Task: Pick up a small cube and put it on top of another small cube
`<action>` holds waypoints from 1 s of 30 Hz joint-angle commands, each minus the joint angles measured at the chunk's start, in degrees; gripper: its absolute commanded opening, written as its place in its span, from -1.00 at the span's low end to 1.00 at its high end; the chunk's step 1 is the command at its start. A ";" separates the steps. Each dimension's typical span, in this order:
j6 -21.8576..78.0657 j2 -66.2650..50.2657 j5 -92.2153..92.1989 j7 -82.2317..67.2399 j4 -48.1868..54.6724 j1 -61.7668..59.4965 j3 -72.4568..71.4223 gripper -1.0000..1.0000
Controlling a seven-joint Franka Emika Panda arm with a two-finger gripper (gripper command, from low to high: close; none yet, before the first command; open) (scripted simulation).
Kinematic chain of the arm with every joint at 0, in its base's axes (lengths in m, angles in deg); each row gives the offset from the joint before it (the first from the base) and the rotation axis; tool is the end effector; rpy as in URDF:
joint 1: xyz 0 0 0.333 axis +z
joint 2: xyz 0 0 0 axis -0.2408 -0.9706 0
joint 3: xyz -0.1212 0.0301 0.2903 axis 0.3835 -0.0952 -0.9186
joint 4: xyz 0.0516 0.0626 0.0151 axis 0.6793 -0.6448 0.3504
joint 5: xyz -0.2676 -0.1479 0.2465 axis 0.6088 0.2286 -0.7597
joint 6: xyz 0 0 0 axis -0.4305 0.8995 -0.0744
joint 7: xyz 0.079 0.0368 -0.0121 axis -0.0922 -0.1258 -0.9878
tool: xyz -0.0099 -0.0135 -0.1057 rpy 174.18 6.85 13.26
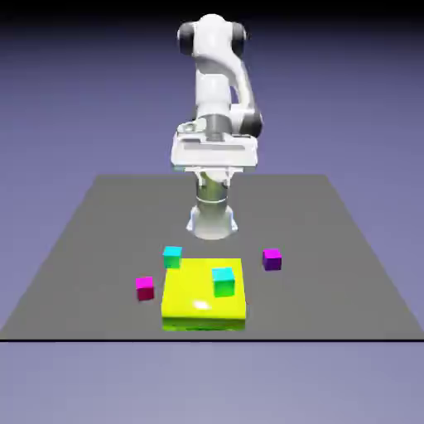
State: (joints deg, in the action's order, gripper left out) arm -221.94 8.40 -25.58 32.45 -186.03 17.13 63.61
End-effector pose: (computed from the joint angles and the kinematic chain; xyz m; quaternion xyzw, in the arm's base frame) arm 0.3894 0.0146 0.4466 -0.8669 0.3302 -0.3421 0.1497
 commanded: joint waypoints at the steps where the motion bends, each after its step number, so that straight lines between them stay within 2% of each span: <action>1: 0.29 -0.81 0.38 1.39 -0.40 2.08 0.95 0.00; 30: 8.64 -24.07 11.28 41.06 -11.75 61.56 28.02 0.00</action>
State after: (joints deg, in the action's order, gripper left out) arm -213.30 -15.66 -14.30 73.51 -197.78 78.69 91.62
